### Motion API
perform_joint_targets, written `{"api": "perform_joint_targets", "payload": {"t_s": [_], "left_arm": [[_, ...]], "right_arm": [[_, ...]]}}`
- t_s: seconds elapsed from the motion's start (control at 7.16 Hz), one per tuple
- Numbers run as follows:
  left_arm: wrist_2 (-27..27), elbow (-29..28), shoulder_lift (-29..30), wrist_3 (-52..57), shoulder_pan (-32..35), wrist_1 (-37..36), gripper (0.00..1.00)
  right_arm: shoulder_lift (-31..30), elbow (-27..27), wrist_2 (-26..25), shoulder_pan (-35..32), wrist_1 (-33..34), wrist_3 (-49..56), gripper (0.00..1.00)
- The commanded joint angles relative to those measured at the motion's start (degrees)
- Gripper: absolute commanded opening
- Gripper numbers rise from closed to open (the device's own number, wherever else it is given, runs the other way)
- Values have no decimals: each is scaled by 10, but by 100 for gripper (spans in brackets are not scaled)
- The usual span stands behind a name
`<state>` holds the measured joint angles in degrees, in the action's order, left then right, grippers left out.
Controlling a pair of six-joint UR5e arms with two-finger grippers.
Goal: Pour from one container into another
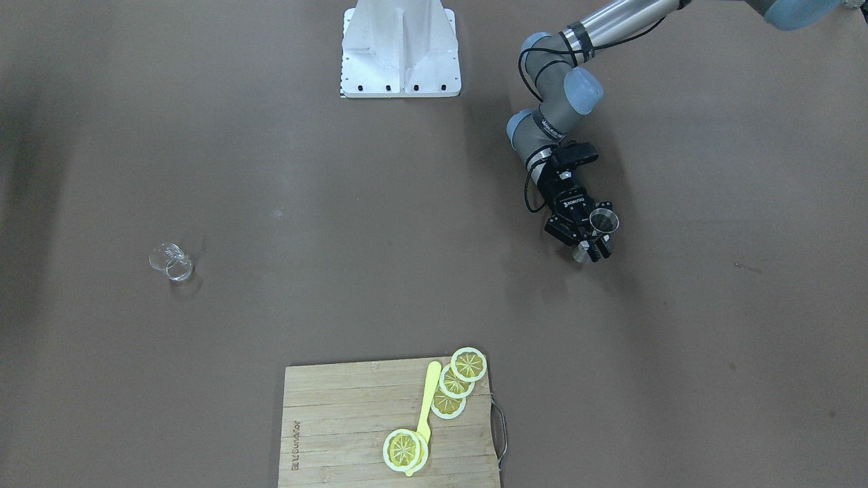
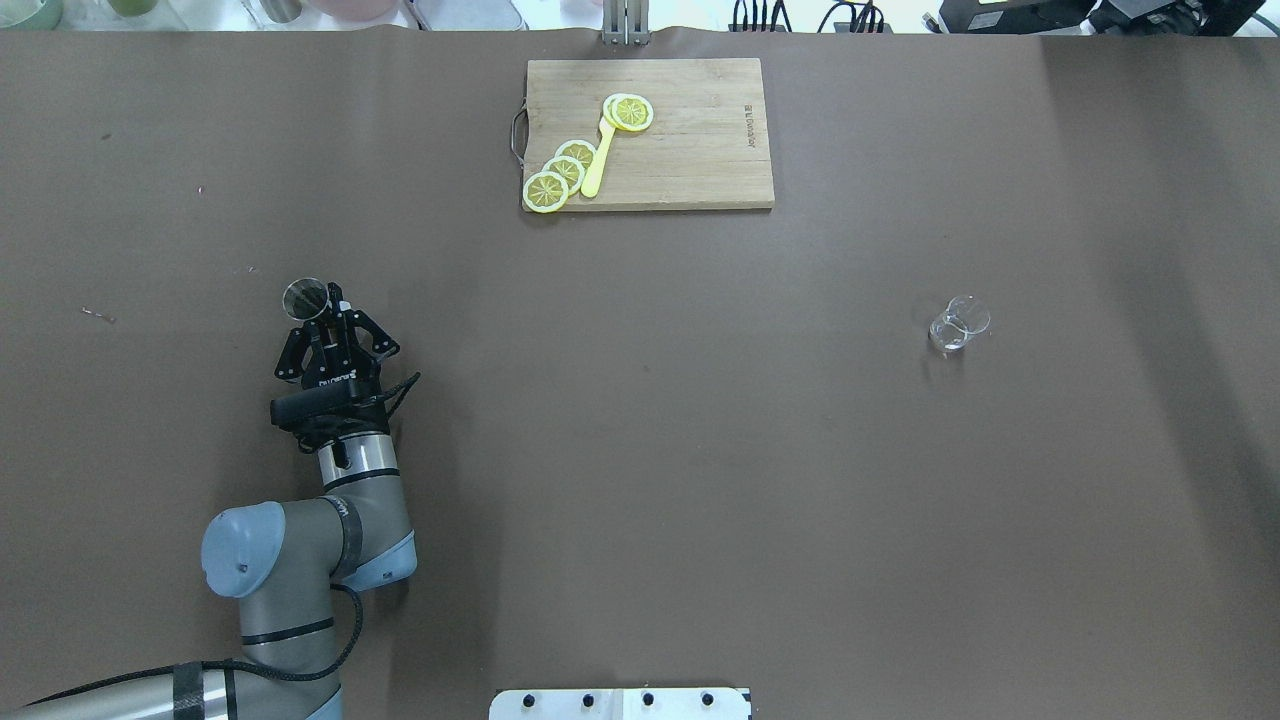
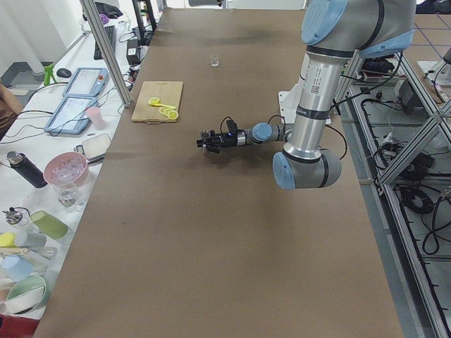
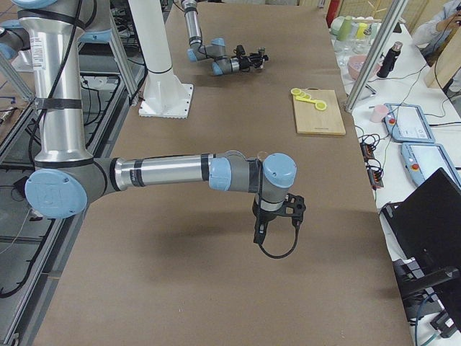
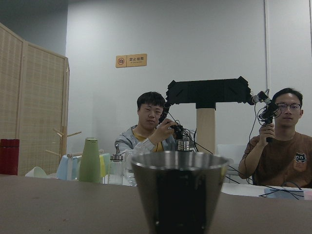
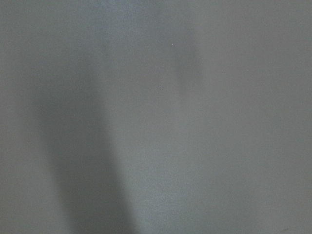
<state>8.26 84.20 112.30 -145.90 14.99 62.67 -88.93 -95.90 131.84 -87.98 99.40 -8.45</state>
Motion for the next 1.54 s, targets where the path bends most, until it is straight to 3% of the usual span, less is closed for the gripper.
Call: {"api": "perform_joint_targets", "payload": {"t_s": [0.0, 0.42, 0.7, 0.84, 0.98, 1.4], "left_arm": [[0, 0, -1, -1, -2, 0, 23], [0, 0, -1, 0, -3, 0, 43], [0, 0, -1, 0, -6, 0, 48], [0, 0, -1, 0, -7, 0, 61], [0, 0, -1, 0, -10, 0, 98], [-1, 7, -2, 0, -10, -1, 99]], "right_arm": [[0, 0, 0, 0, 0, 0, 100], [1, 0, 0, 0, 0, -1, 100], [2, -1, 1, 0, 0, -1, 100], [3, -1, 1, 0, 0, -1, 100], [3, 0, 1, 0, 0, -1, 100], [5, -1, 1, 0, 0, -1, 100]]}}
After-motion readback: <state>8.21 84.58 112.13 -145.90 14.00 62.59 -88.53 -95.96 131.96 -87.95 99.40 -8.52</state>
